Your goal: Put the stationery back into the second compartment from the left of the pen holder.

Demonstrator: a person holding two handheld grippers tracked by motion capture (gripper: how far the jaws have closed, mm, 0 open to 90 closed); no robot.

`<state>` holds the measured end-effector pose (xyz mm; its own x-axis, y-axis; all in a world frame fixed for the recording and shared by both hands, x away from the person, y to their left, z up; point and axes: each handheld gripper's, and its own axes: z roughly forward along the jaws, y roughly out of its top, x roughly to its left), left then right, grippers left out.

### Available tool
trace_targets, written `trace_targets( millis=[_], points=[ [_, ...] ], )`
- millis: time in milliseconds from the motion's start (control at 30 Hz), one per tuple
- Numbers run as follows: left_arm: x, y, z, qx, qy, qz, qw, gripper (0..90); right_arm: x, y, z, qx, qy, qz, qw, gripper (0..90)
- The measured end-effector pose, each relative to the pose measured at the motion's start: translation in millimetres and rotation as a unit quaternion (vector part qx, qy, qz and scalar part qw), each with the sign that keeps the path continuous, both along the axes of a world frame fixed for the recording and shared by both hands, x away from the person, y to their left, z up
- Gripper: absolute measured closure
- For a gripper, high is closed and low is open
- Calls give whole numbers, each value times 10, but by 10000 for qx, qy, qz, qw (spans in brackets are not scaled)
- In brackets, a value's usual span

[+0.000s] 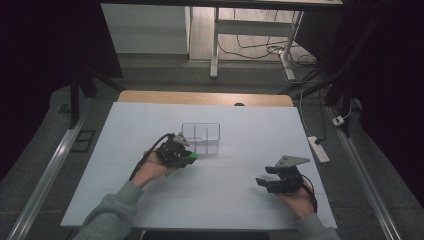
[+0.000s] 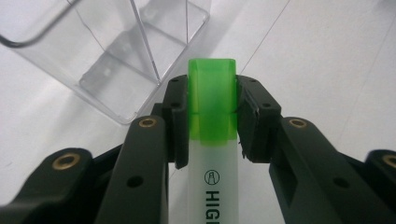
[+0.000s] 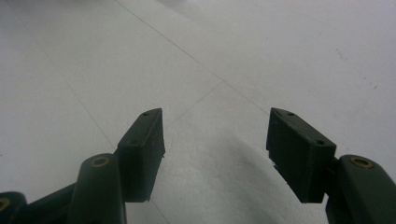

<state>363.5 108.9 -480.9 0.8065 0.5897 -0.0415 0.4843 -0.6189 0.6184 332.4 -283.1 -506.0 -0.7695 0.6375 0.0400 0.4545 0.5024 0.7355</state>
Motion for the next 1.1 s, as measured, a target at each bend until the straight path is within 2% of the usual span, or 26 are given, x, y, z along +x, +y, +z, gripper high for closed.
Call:
trace_targets(
  millis=[233, 533, 667, 833, 1100],
  points=[
    [-35, 66, 93, -162, -133, 42, 9998, 666, -2, -3, 4, 1, -12, 4, 10000, 373],
    [-81, 153, 217, -448, -344, 118, 9983, 666, -4, -2, 5, -12, -29, 2, 10000, 372],
    [-96, 199, 269, -551, -484, 177, 9972, 666, -4, -1, 4, -23, -31, 3, 10000, 372],
    [-103, 246, 303, -728, -535, 237, 9956, 665, -4, 2, 4, -41, -25, -2, 10000, 372],
    [-122, 291, 368, -879, -704, 315, 9931, 666, -3, 1, 3, -51, -27, -9, 10000, 372]
  ],
)
